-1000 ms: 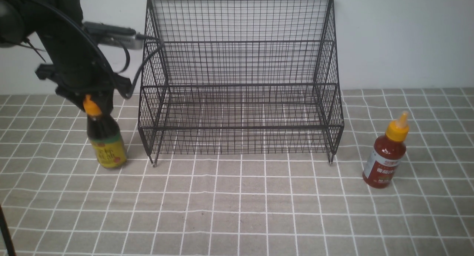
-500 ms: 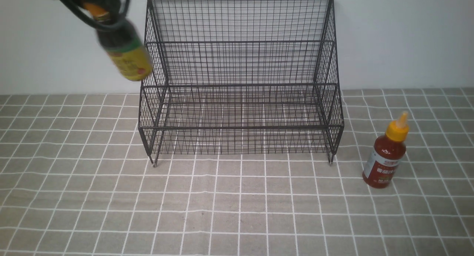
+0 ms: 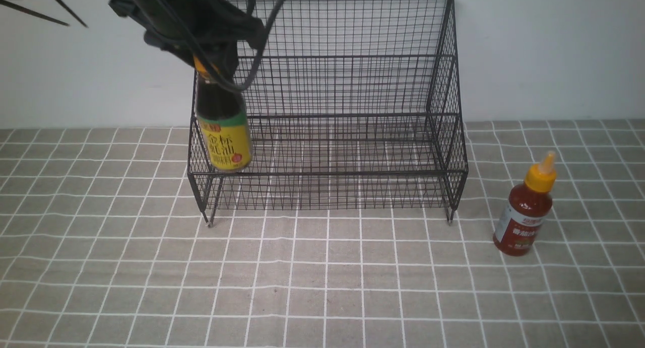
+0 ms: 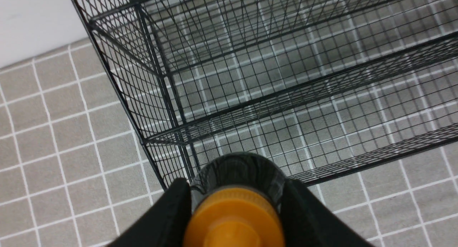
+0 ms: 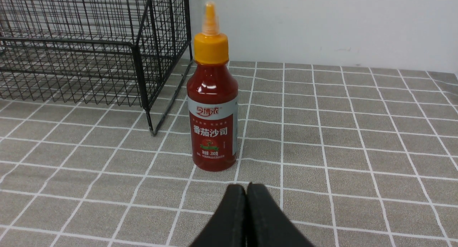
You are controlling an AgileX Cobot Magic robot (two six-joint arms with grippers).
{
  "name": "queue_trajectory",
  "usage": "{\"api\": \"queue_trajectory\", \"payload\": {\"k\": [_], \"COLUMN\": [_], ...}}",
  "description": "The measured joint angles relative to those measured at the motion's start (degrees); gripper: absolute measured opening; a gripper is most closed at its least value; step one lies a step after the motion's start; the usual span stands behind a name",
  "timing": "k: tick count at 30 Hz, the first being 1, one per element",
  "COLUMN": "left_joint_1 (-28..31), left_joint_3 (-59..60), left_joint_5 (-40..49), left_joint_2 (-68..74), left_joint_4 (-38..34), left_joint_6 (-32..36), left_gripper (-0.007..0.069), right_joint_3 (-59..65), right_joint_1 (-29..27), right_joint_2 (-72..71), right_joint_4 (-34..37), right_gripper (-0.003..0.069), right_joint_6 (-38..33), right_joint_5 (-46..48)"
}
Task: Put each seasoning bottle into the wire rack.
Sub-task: Use the left arm to put the condiment bottle back on the shelf
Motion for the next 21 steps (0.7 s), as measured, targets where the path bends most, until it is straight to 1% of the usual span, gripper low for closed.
{"api": "queue_trajectory", "payload": {"k": [12, 21], "left_joint_1": [0.0, -0.3], "left_joint_3": [-1.0, -0.1], "left_joint_5": [-7.6, -7.8], "left_joint_2": [4.6, 4.6], "left_joint_4": [1.1, 2.7], "left_joint_6": [-0.7, -2.9], "left_gripper": [0.0289, 0.0289], "right_joint_3": [0.0, 0.0], "right_joint_1": [0.0, 0.0], "right_joint_2": [0.0, 0.0], "right_joint_4": [0.0, 0.0], "right_gripper": [-0.0010, -0.0010], "right_joint_6": [0.0, 0.0], "right_joint_5": [0.0, 0.0]}}
